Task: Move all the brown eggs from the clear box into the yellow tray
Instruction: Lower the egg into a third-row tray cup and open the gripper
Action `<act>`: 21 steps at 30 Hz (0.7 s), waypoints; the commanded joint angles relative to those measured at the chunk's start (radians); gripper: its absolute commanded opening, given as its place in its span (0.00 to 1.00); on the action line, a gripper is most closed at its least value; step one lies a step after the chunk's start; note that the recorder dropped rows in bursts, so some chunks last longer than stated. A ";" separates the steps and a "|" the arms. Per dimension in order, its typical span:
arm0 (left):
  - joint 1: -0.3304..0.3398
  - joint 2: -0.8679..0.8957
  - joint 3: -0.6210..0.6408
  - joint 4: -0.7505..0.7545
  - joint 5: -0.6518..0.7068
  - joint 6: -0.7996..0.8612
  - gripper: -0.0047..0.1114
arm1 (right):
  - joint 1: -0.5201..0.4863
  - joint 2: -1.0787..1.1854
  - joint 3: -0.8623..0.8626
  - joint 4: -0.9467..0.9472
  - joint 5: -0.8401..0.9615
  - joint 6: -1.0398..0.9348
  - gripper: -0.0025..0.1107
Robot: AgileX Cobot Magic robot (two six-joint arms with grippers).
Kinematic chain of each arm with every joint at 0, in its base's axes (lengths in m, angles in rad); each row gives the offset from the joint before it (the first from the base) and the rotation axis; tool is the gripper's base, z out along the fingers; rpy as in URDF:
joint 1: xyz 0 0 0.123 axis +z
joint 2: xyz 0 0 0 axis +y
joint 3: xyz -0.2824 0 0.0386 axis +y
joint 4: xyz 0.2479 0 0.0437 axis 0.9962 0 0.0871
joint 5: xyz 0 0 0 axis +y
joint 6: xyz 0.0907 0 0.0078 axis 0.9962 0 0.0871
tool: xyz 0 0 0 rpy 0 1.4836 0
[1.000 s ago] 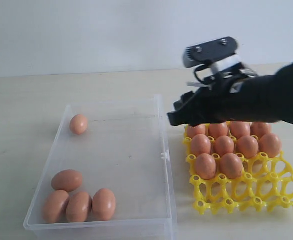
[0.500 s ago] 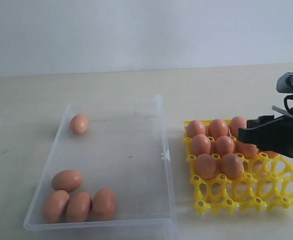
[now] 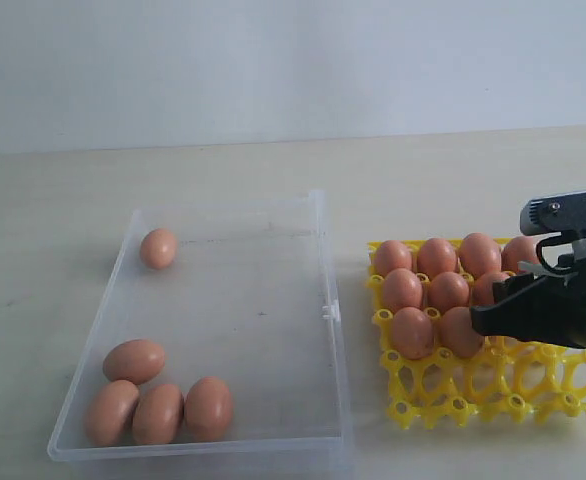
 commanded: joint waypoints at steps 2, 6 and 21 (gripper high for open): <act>-0.003 0.001 -0.004 -0.001 -0.014 -0.004 0.04 | -0.003 0.046 0.000 -0.015 -0.054 -0.006 0.02; -0.003 0.001 -0.004 -0.001 -0.014 -0.004 0.04 | -0.003 0.046 0.000 -0.015 -0.057 0.007 0.02; -0.003 0.001 -0.004 -0.001 -0.014 -0.004 0.04 | 0.036 0.046 0.000 -0.055 -0.060 0.083 0.02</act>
